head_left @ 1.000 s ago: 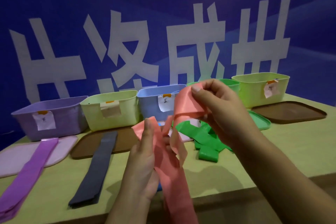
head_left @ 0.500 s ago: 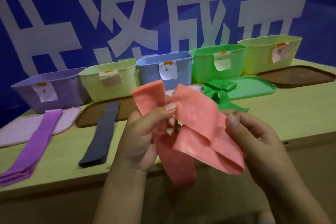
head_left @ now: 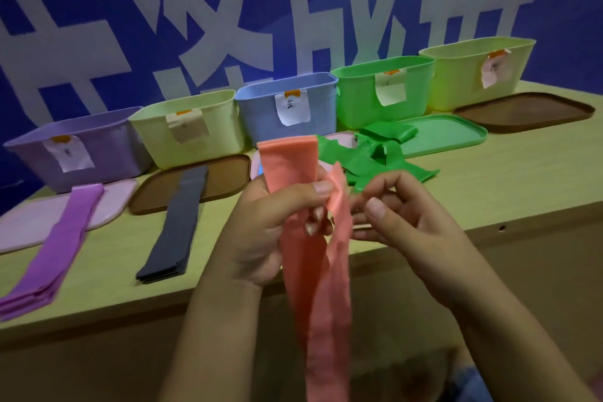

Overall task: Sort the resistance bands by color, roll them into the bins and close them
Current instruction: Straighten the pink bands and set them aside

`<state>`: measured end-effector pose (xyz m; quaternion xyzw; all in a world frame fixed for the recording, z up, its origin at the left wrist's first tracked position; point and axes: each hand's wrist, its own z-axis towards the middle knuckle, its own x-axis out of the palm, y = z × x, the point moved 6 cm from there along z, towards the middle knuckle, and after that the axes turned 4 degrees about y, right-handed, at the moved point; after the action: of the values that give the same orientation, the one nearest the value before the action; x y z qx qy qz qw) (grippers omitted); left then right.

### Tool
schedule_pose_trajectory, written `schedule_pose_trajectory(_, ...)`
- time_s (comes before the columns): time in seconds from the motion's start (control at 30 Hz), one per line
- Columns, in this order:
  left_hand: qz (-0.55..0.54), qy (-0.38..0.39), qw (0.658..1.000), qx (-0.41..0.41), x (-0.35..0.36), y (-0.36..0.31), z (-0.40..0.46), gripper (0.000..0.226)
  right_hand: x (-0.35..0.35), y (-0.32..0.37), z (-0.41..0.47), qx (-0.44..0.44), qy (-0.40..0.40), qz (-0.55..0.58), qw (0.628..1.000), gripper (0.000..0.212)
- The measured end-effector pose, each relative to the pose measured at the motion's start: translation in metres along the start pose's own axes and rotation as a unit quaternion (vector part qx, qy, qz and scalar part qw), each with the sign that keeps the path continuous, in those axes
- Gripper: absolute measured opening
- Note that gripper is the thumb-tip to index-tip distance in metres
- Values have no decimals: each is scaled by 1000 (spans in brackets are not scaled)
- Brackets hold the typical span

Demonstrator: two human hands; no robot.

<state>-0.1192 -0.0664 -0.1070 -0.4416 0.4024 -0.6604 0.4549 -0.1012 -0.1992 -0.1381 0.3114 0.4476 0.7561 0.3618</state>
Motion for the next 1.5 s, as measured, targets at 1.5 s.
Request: schedule_pose_trajectory(1.5,86,-177,978,72,-18,1,-11,14,18,21,12,-94,-51,38,994,21)
